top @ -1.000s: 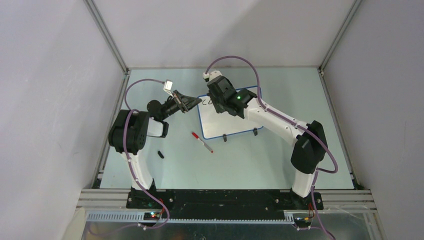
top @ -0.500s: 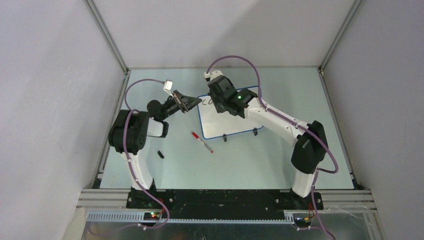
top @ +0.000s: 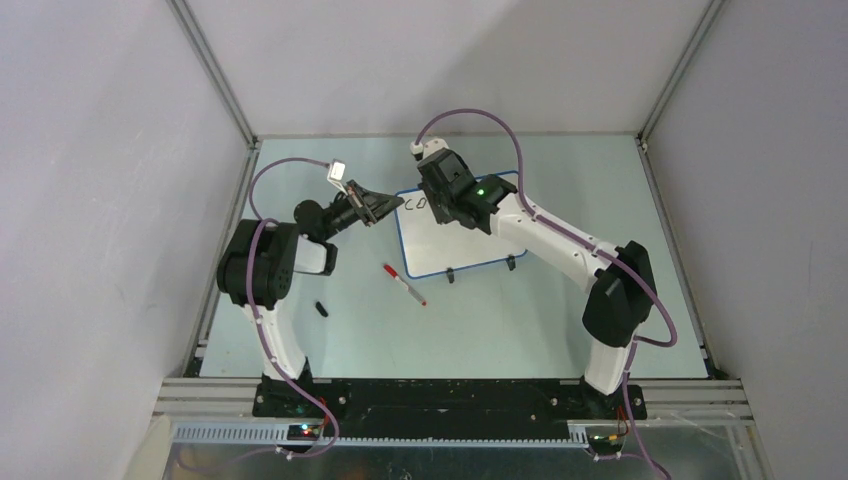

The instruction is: Write a sentence on the whiteboard

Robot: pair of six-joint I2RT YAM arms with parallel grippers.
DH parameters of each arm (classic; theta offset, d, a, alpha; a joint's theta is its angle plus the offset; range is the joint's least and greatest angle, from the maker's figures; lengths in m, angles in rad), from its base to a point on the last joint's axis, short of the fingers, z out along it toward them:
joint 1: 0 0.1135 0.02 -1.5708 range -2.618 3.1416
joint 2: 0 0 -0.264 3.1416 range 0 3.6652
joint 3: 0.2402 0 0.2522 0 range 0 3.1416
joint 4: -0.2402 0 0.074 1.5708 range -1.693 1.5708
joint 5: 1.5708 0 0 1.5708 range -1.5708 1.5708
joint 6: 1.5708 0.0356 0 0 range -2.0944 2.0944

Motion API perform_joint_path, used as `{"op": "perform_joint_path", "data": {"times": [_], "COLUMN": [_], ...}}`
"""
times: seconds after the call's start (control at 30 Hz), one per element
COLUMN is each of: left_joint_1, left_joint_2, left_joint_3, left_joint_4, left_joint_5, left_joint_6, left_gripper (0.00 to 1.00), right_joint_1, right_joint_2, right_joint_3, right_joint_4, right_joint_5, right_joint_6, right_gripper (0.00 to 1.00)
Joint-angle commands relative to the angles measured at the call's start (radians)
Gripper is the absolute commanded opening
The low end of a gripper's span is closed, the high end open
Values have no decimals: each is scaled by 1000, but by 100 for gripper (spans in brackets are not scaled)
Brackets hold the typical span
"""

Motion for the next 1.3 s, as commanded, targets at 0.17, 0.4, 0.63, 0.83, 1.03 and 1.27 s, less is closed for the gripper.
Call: {"op": "perform_joint_path", "data": {"times": [0.17, 0.4, 0.63, 0.83, 1.03, 1.27], "left_joint_1": [-11, -10, -11, -10, -10, -11], "left_joint_2": [-52, -52, -53, -52, -52, -52], "left_joint_3": [-5, -6, -6, -6, -5, -6], "left_joint_4": [60, 60, 60, 60, 60, 60], "left_joint_5": [13, 12, 12, 11, 12, 12], "left_joint_6": [21, 22, 22, 22, 22, 22], "left_gripper": [5, 5, 5, 5, 5, 4], "right_joint_1": [-22, -17, -16, -15, -16, -19], "right_joint_2": [-2, 11, 14, 3, -18, -27], "right_joint_3": [81, 103, 94, 58, 10, -14], "right_joint_4": [-5, -10, -13, -12, 0, 2], "right_joint_5": [52, 35, 30, 32, 31, 23], "right_joint_6": [-5, -5, -2, 5, 6, 6], "right_gripper": [0, 0, 0, 0, 0, 0]}}
